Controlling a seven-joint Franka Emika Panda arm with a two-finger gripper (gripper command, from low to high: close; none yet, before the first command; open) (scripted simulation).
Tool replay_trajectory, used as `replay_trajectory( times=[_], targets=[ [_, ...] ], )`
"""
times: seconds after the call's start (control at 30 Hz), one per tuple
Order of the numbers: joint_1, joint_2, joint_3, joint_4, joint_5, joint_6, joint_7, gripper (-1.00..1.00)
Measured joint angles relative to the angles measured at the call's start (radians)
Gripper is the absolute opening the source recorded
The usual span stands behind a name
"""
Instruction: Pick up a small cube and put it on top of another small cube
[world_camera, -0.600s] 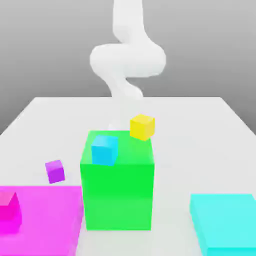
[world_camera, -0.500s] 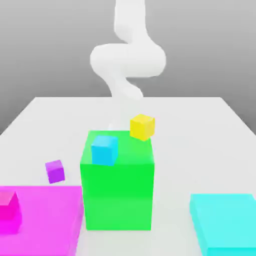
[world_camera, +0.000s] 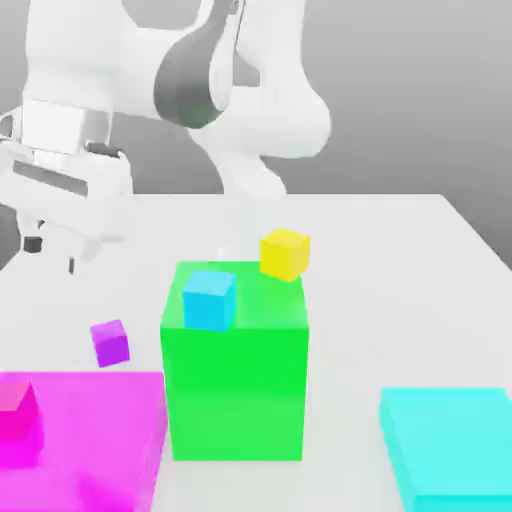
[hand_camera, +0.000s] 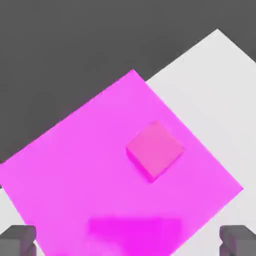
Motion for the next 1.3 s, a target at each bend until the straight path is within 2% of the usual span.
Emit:
replay_trajectory(
  times=[0.2, 0.27, 0.37, 0.43, 0.5, 0.6, 0.63, 0.87, 1.0, 1.13, 1.2, 1.3],
  targets=[
    [-0.105, 0.144, -0.089, -0.141, 0.01, 0.124, 0.041, 0.0],
    [-0.125, 0.193, -0.12, -0.183, 0.035, 0.167, 0.038, 0.0],
    [-0.119, 0.286, -0.12, -0.186, 0.116, 0.242, -0.007, 0.0],
    [-0.142, 0.352, -0.069, -0.175, 0.208, 0.294, -0.068, 0.0],
    [-0.221, 0.417, 0.026, -0.164, 0.28, 0.347, -0.118, 0.0],
    [-0.346, 0.512, 0.153, -0.149, 0.302, 0.428, -0.14, 0.0],
    [-0.368, 0.531, 0.173, -0.147, 0.302, 0.444, -0.142, -1.0],
    [-0.37, 0.529, 0.174, -0.147, 0.297, 0.443, -0.138, -1.0],
    [-0.288, 0.421, 0.076, -0.164, 0.221, 0.352, -0.076, -1.0],
    [-0.292, 0.292, 0.045, -0.188, 0.128, 0.247, -0.014, -1.0],
    [-0.29, 0.236, 0.048, -0.193, 0.122, 0.195, -0.009, -1.0],
    [-0.254, 0.235, 0.064, -0.111, 0.166, 0.113, 0.009, -1.0]
  ],
)
